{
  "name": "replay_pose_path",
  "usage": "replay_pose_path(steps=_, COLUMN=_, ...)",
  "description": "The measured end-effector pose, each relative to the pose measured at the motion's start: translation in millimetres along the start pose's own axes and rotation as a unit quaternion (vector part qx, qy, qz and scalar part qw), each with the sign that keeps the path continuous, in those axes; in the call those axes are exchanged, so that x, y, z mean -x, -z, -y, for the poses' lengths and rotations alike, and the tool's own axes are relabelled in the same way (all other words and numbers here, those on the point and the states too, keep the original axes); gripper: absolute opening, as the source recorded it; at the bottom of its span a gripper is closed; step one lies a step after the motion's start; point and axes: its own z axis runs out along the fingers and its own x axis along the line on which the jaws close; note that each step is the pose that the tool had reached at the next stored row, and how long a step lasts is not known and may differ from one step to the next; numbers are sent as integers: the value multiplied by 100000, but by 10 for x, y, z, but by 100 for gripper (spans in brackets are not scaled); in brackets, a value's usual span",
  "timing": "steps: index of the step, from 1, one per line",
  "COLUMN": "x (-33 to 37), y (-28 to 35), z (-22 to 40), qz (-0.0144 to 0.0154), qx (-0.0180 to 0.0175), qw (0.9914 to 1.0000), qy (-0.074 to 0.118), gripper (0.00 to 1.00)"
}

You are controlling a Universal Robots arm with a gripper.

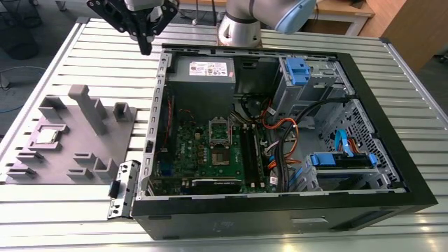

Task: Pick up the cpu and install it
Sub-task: 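Reach for the cpu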

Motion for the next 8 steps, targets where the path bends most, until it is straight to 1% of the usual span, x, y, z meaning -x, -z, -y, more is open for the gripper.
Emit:
replay_pose_path(steps=5, x=-86, y=1, z=7, qz=-2, qx=-1, qw=100000, qy=4, gripper=11)
replay_pose_path(steps=8, x=-123, y=2, z=9, qz=-1, qx=0, qw=100000, qy=4, gripper=11)
